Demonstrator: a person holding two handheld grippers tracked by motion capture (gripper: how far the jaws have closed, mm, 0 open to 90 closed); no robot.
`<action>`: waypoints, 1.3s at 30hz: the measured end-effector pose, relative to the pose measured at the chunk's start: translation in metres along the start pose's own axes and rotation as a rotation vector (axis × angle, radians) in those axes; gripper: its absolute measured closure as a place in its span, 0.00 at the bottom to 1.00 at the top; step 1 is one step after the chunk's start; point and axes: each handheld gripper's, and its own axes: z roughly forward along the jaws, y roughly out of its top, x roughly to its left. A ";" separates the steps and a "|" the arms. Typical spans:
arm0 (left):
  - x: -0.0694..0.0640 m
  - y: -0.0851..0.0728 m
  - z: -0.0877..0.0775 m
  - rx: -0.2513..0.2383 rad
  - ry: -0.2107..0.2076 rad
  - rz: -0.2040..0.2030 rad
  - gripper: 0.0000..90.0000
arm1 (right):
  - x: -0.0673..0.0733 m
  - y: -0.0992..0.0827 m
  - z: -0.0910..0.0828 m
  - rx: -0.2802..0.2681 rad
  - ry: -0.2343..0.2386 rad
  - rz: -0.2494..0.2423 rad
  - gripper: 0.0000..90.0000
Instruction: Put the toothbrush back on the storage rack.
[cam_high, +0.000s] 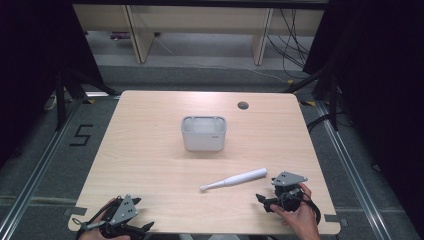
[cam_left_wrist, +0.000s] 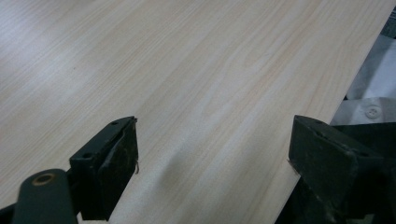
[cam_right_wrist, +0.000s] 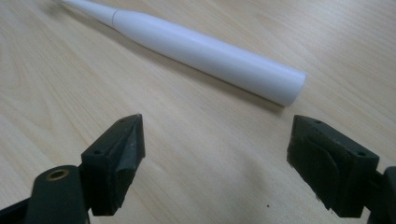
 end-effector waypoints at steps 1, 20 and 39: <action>0.000 0.000 -0.001 0.009 -0.003 0.009 0.17 | 0.000 0.001 0.000 -0.019 0.002 -0.008 0.22; 0.000 -0.001 0.000 0.003 -0.004 -0.003 0.17 | 0.005 0.007 0.001 -0.048 0.042 0.019 0.24; 0.000 -0.001 0.001 0.004 0.001 -0.006 0.17 | 0.010 0.023 0.010 -0.077 0.045 -0.077 0.25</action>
